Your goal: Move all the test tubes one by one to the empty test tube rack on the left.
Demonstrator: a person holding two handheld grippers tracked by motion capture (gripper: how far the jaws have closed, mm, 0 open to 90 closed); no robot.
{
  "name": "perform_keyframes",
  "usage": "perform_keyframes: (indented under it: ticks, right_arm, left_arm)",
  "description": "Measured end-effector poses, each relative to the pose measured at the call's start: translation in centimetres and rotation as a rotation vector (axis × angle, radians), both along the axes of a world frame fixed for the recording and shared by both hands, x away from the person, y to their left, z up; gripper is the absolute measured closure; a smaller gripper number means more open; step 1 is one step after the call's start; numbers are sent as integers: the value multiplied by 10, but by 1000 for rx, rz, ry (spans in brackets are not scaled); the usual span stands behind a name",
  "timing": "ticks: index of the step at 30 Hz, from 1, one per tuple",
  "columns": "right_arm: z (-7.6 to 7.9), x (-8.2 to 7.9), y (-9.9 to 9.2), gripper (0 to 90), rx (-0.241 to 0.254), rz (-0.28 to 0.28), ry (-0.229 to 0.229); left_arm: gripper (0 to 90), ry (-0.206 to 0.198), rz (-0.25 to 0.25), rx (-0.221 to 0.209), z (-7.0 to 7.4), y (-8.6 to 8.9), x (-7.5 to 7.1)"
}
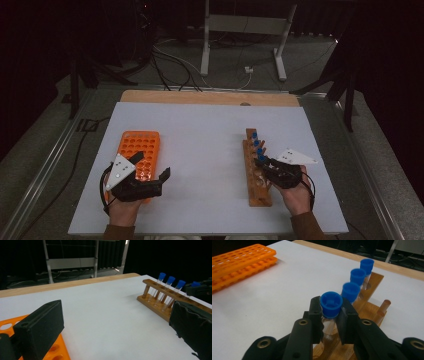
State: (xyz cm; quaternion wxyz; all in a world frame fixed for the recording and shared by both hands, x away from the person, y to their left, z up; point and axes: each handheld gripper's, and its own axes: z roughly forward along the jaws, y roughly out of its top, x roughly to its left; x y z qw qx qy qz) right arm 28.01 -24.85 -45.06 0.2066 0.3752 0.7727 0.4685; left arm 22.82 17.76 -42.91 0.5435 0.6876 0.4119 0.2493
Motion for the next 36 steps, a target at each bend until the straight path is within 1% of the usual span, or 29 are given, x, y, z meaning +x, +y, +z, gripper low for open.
perform_keyframes:
  ticks: [3,9,12,13,14,15,16,18,21,26,29,30,33,34,35,36]
  right_arm:
    - [9,-2,-3,762,9,-3,-8]
    - [17,-4,-7,762,25,-19,-22]
    - [22,-5,-11,762,41,-23,-31]
    - [26,-6,-13,762,53,-28,-37]
    - [26,-6,-13,762,53,-28,-37]
    - [30,-7,-15,762,64,-31,-41]
    - [30,-7,-15,762,64,-31,-41]
    - [35,-9,-17,762,71,-30,-54]
    - [39,-11,-15,762,76,-28,-61]
    - [43,-12,-13,762,79,-25,-73]
    - [46,-14,-13,762,90,-26,-79]
    - [49,-16,-12,762,94,-21,-87]
    - [51,-17,-9,762,98,-12,-90]
    - [51,-17,-8,762,99,-6,-87]
    - [50,-17,-3,762,107,15,-75]
    - [50,-17,-3,762,107,15,-75]
  left_arm:
    - [7,0,-8,8,0,-2,0]
    - [7,-1,-12,18,-1,-4,-1]
    - [7,-1,-16,20,-1,-6,-1]
    - [7,-1,-19,23,-1,-6,-1]
    - [7,-2,-20,22,-1,-7,-1]
    - [7,-3,-22,20,-1,-7,-1]
    - [7,-3,-23,23,0,-8,-1]
    - [7,-5,-29,25,0,-8,-1]
    - [7,-7,-30,22,1,-10,-1]
    - [7,-11,-41,29,1,-15,-2]
    - [7,-10,-47,32,2,-18,-2]
    - [7,-11,-50,33,2,-19,-1]
    - [7,-10,-65,41,2,-26,-1]
    - [7,-8,-73,44,2,-29,-1]
    - [7,-7,-81,47,2,-33,-1]
    - [7,-8,-88,51,2,-35,0]
